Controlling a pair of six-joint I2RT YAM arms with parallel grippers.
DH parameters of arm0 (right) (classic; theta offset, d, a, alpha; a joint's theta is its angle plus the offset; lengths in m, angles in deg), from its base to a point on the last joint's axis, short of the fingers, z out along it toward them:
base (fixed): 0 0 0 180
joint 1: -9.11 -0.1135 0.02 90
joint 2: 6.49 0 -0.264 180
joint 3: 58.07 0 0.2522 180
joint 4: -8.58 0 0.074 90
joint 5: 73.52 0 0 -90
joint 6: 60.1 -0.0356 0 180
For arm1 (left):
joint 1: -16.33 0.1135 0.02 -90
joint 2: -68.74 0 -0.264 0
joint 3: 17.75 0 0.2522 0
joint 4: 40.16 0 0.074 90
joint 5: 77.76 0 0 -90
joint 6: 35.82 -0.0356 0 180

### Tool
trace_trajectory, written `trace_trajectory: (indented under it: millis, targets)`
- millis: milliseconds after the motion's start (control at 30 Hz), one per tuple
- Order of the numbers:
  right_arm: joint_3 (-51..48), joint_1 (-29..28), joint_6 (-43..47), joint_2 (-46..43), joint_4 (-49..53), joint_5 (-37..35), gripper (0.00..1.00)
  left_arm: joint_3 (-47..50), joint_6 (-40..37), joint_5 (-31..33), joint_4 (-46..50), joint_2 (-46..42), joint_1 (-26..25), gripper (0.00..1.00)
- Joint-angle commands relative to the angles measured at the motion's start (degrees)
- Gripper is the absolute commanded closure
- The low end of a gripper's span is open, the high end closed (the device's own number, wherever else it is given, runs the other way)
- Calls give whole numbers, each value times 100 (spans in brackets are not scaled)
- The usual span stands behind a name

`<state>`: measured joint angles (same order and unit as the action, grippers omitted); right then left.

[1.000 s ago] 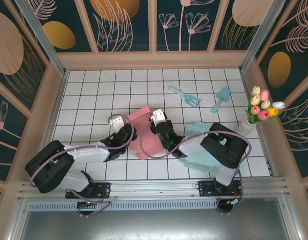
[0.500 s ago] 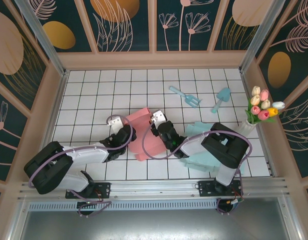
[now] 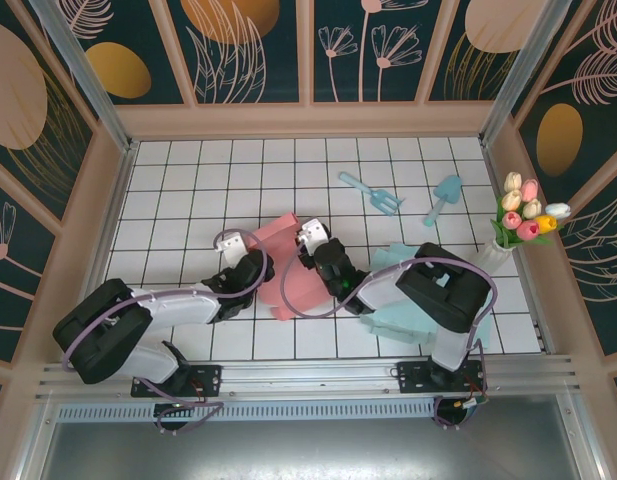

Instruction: Fold the paper box

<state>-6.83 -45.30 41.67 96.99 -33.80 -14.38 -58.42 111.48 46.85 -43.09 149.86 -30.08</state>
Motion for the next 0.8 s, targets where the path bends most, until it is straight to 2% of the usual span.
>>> trace_trajectory:
  millis: [0, 200, 300, 400, 467, 633, 767]
  targets:
    - [128, 148, -17, 61, -207, -391, 68, -130, 75, 149, -47, 45, 26, 100]
    - [57, 220, -307, 67, -42, -1609, 78, -161, 261, 496, 200, 87, 18, 100]
    - [87, 257, -668, -2, 257, -1948, 81, -199, 308, 606, 275, 162, 18, 100]
    - [76, 333, -1015, -138, 550, -1999, 80, -236, 330, 691, 320, 212, 19, 100]
    - [11, 351, -986, -275, 570, -1577, 76, -269, 304, 713, 316, 236, 23, 100]
    - [-294, 311, -712, -720, 546, 363, 62, -460, 264, 834, 448, 358, 18, 100]
    - [-776, 64, -643, -1270, 395, 862, 58, -586, 242, 971, 574, 448, 18, 100]
